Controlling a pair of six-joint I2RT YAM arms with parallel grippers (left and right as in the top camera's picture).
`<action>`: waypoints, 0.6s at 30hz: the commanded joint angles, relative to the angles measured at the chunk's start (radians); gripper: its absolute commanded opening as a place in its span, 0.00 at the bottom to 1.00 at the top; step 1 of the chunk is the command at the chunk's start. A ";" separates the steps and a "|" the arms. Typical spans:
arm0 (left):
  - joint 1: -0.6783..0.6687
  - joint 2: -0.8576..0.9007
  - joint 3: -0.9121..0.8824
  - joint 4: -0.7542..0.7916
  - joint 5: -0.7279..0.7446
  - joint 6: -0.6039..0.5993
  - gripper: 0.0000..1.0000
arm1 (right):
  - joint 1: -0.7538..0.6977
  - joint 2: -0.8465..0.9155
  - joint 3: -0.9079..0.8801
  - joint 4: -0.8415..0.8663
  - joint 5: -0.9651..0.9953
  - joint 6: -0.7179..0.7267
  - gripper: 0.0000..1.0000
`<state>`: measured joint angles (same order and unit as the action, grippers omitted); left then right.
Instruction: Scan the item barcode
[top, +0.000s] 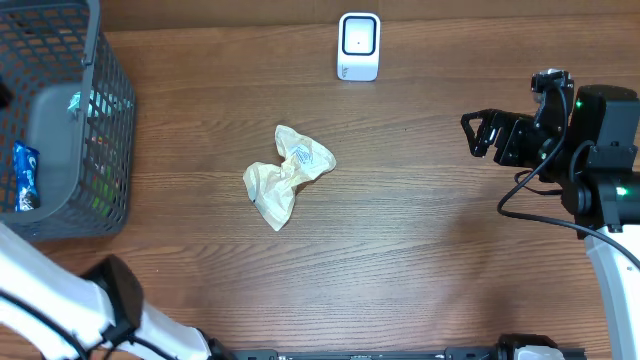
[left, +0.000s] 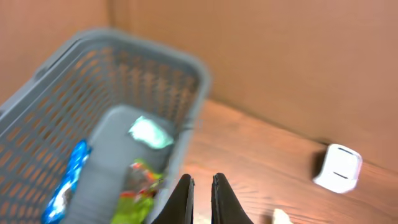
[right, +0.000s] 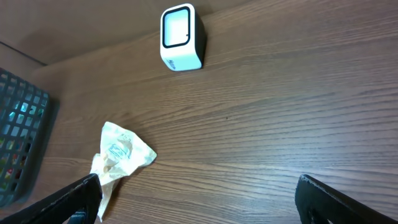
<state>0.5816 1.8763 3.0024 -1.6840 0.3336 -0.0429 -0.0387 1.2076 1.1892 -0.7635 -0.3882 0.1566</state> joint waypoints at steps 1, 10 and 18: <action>-0.105 0.010 -0.031 -0.006 0.008 -0.005 0.04 | -0.002 0.001 0.023 0.001 0.001 0.001 1.00; -0.183 0.006 -0.055 -0.006 -0.075 -0.017 0.24 | -0.002 0.001 0.023 -0.006 0.000 0.001 1.00; -0.182 0.013 -0.056 -0.006 -0.200 -0.012 0.72 | -0.002 0.001 0.023 -0.009 -0.010 0.001 1.00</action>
<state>0.4004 1.8851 2.9475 -1.6890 0.2237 -0.0528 -0.0387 1.2076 1.1892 -0.7761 -0.3893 0.1570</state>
